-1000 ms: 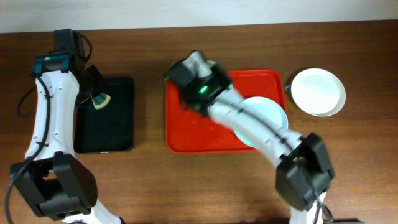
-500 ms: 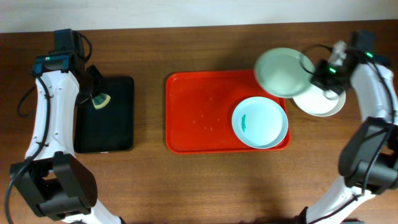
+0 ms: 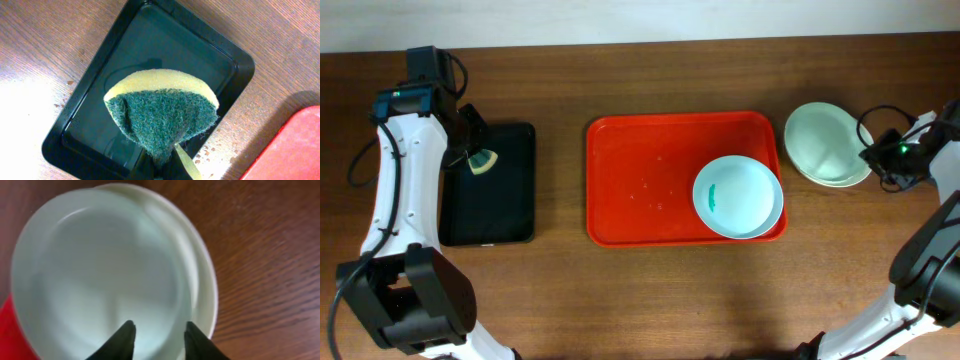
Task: Clean dirty plates on tray and stack at the side
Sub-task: 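Lift the light green plate and stack it on the white plate, then open the right gripper and withdraw it toward the tray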
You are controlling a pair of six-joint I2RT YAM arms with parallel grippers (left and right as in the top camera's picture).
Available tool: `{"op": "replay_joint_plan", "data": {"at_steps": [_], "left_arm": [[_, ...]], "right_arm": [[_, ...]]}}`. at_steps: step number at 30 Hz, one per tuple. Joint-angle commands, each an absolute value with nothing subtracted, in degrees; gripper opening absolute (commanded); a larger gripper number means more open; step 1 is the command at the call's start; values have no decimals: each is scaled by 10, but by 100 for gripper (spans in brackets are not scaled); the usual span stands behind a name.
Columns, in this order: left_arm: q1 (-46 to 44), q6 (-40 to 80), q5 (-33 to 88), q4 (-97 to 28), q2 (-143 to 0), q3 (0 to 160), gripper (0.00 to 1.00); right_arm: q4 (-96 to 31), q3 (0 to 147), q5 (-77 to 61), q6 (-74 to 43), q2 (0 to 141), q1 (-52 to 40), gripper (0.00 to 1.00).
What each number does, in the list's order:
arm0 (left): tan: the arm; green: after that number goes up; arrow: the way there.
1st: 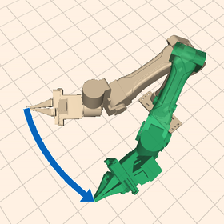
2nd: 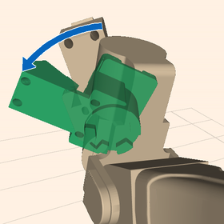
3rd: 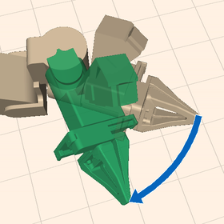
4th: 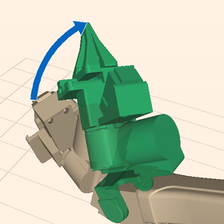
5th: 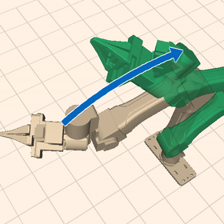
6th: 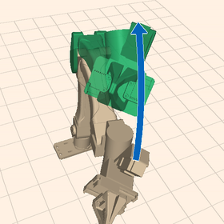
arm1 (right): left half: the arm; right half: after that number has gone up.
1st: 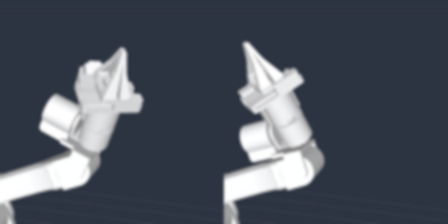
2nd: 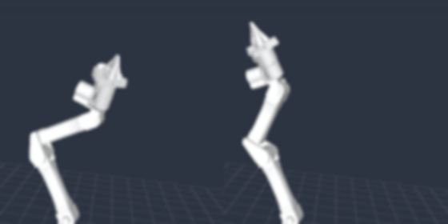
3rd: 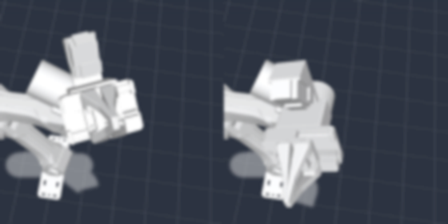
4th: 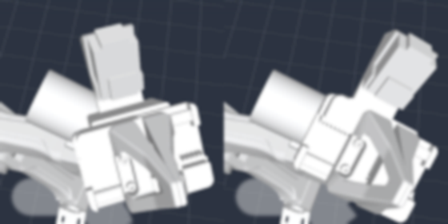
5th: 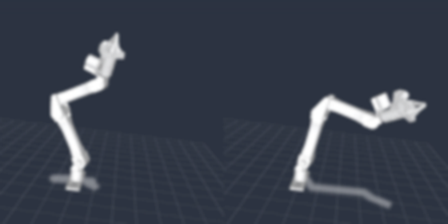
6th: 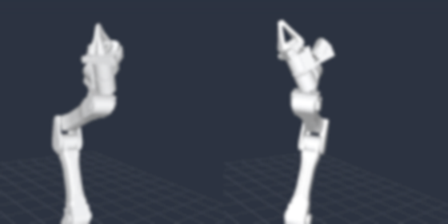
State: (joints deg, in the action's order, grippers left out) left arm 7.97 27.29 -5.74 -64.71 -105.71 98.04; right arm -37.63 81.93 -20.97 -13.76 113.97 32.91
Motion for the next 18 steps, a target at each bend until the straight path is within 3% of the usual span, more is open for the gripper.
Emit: {"op": "replay_joint_plan", "data": {"at_steps": [1,3,5,9,12,18], "left_arm": [[81,278,-53,-644,-1057,975,0],[81,278,-53,-643,-1057,975,0],[81,278,-53,-644,-1057,975,0],[81,278,-53,-644,-1057,975,0],[80,278,-53,-643,-1057,975,0],[81,278,-53,-644,-1057,975,0]], "right_arm": [[-387,835,-238,-140,1136,304,32],[-408,857,-244,-140,1123,291,26],[-423,875,-237,-140,1102,272,29],[-441,886,-234,-93,1046,209,43],[-485,885,-232,36,1044,113,65],[-506,883,-45,112,1105,-10,77]]}}
